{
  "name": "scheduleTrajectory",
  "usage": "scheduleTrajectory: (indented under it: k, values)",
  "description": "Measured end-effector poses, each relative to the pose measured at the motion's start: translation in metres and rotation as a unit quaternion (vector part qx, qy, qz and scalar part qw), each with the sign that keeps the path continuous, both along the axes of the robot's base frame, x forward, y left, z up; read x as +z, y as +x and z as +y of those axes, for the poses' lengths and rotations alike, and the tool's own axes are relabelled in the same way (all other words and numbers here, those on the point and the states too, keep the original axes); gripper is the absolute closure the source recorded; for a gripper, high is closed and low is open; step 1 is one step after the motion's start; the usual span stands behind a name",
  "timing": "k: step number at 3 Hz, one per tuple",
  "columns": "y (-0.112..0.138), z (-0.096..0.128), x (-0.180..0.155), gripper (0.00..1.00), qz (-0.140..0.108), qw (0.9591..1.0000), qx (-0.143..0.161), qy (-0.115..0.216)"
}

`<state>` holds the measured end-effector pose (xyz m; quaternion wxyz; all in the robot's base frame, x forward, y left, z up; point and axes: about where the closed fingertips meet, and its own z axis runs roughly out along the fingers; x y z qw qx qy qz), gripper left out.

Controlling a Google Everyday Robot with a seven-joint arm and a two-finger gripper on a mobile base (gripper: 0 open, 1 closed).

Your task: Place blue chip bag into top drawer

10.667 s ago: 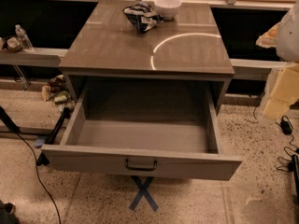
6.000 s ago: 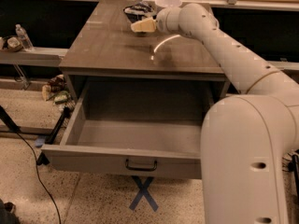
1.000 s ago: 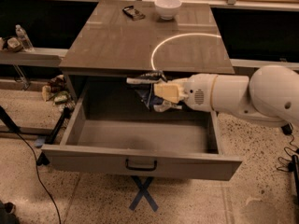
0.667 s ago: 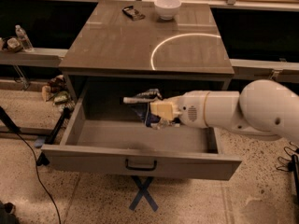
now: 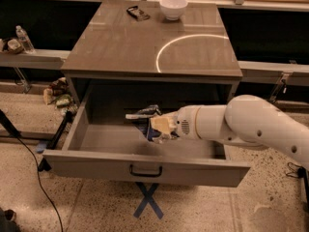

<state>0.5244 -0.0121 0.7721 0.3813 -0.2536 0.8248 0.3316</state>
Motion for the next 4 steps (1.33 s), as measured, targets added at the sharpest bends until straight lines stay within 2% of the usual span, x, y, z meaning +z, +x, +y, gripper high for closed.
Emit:
scheduleTrajectory:
  k: [1, 2, 3, 4]
  values:
    - [0.013, 0.0, -0.009, 0.61, -0.004, 0.9996, -0.02, -0.021]
    - [0.03, -0.001, 0.006, 0.28, -0.018, 0.998, -0.037, -0.048]
    - [0.037, -0.002, 0.024, 0.05, -0.024, 0.9973, -0.039, -0.057]
    - [0.053, -0.01, 0.058, 0.0, -0.042, 0.9971, -0.052, -0.036]
